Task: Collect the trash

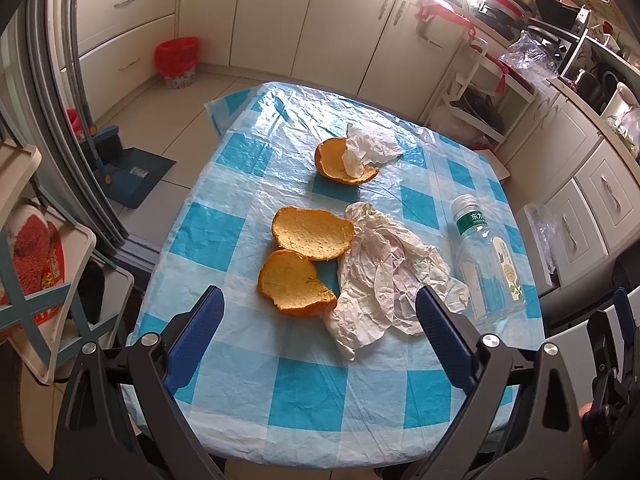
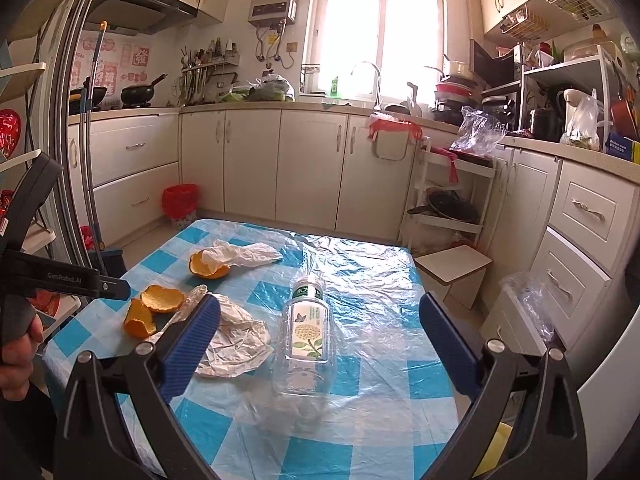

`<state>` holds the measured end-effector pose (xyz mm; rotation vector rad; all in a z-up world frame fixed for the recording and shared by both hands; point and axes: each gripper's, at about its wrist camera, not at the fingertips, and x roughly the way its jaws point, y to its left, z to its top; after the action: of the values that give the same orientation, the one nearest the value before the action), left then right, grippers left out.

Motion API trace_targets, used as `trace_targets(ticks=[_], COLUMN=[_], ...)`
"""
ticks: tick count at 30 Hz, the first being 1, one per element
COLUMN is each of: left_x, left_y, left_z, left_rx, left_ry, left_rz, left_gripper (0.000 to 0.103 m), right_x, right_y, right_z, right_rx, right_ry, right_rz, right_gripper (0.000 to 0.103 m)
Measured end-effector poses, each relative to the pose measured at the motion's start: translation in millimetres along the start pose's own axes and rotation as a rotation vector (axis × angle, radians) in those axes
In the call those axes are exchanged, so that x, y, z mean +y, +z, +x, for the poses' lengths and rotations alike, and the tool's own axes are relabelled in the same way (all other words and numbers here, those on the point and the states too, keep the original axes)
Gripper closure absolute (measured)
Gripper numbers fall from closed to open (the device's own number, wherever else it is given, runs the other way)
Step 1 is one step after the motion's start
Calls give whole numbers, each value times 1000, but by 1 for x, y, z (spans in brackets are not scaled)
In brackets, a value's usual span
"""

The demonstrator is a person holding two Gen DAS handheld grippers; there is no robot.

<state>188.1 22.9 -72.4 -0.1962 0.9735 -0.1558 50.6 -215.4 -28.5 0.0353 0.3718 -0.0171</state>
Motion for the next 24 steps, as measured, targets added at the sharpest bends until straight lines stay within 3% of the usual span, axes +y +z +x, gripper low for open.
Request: trace_targets(ticks=[24], left_x=[-5], left_y=[-3], left_z=[6], left_rx=[11], left_ry=[7], left_rz=[14], left_gripper=[11], right_x=[3], right_y=[0], right_z=[-1], right_rx=[3], right_ry=[7], right_rz=[-5], right_gripper=[8])
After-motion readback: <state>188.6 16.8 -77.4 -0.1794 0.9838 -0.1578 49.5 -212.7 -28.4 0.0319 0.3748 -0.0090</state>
